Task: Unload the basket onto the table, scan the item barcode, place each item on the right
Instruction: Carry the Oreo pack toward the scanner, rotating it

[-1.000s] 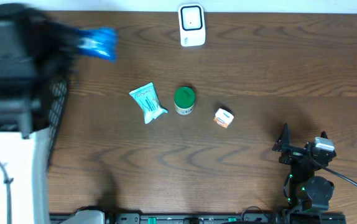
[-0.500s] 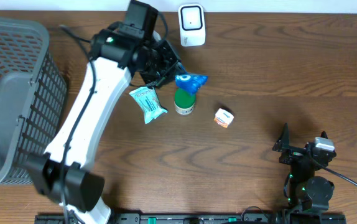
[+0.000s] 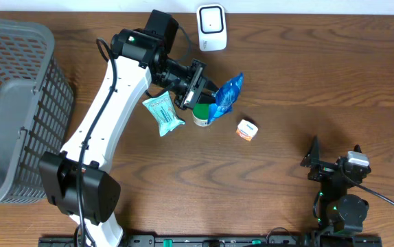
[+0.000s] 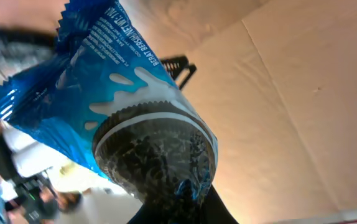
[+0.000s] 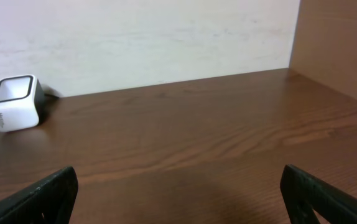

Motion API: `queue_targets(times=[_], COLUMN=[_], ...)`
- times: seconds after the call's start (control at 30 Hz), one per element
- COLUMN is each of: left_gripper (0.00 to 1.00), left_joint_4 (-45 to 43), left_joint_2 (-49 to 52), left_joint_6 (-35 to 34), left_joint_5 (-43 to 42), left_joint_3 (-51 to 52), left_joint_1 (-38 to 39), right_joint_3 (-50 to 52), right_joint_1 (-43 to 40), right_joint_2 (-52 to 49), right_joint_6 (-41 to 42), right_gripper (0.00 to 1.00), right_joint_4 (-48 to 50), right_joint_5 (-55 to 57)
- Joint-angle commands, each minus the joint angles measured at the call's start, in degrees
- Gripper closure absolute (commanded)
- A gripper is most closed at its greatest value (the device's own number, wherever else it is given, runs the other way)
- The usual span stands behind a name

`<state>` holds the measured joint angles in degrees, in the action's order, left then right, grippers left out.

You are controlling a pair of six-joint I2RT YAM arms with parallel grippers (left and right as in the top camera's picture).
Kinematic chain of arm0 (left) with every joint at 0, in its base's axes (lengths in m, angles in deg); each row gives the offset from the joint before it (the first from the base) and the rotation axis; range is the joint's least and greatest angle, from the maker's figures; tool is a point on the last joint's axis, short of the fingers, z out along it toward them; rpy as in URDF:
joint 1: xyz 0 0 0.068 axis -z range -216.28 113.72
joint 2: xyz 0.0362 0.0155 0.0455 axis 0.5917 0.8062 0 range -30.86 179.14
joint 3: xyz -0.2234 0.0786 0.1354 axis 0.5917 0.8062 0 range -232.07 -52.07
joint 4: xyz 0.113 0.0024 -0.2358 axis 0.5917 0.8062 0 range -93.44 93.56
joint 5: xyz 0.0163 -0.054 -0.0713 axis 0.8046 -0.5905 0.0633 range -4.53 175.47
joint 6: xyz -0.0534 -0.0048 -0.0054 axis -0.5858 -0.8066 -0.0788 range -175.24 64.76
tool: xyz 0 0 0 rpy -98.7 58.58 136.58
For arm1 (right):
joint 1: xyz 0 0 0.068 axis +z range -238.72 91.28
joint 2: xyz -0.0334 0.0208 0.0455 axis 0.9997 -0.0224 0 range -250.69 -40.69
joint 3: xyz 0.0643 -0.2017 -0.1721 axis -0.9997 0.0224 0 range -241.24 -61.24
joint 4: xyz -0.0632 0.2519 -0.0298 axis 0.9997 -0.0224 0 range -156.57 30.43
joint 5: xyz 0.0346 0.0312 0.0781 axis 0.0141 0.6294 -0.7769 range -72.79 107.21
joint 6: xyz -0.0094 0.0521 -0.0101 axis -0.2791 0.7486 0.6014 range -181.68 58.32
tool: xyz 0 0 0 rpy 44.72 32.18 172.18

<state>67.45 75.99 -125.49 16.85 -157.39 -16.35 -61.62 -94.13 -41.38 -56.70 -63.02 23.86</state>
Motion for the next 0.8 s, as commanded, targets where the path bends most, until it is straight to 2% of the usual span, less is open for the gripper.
queue_targets(times=[0.0, 0.1, 0.27, 0.37, 0.53, 0.67, 0.77], left_gripper=[0.93, 0.92, 0.93, 0.93, 0.93, 0.93, 0.92], left_joint_4=[1.1, 1.0, 1.0, 1.1, 1.0, -0.1, -2.6], left_joint_2=[-0.9, -0.9, -0.9, -0.9, -0.9, -0.9, -0.9], left_joint_6=[-7.0, -5.8, 14.2, 21.6, 26.0, 32.9, 41.1], left_joint_5=[-7.6, -9.1, -16.7, -21.5, -21.5, -21.5, -21.5], left_joint_3=[-0.3, -0.3, -0.3, -0.3, -0.3, -0.3, -0.3], left_joint_1=[-0.3, -0.3, -0.3, -0.3, -0.3, -0.7, -1.3], right_joint_3=[0.0, 0.0, 0.0, 0.0, 0.0, 0.0, 0.0], right_joint_1=[-0.3, -0.3, -0.3, -0.3, -0.3, -0.3, -0.3], right_joint_2=[0.3, 0.3, 0.3, 0.3, 0.3, 0.3, 0.3], right_joint_6=[0.3, 0.3, 0.3, 0.3, 0.3, 0.3, 0.3], right_gripper=[0.01, 0.01, 0.01, 0.01, 0.01, 0.01, 0.01], right_joint_4=[-0.2, -0.2, -0.2, -0.2, -0.2, -0.2, -0.2], right_joint_5=[-0.1, -0.1, -0.1, -0.1, -0.1, -0.1, -0.1])
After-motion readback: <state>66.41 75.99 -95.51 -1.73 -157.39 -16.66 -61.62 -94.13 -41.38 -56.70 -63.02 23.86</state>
